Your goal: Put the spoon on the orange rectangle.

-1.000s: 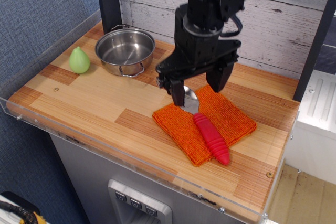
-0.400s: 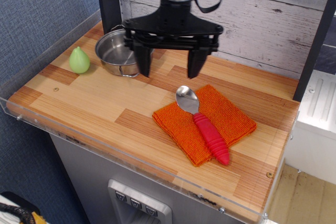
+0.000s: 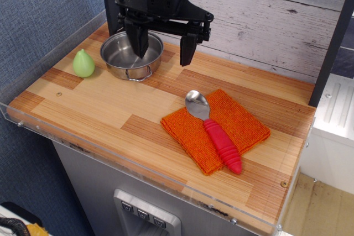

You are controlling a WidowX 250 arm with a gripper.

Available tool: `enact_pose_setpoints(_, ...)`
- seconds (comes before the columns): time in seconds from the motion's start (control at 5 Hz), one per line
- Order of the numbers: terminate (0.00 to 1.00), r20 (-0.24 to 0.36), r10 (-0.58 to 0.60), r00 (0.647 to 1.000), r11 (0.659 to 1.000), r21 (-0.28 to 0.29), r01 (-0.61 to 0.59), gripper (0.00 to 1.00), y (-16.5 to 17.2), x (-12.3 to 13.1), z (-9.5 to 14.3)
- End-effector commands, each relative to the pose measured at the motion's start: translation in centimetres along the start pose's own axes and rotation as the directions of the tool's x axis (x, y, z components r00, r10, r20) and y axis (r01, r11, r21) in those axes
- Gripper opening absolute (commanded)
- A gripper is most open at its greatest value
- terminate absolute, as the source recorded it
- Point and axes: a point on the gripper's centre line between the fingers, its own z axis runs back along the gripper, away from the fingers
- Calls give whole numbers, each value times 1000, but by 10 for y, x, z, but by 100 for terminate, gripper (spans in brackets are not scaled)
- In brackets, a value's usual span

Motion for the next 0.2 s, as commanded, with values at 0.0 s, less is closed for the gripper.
enact_pose_setpoints(0.0,100,94,-89,992,996,-21,91,100,11,6,10)
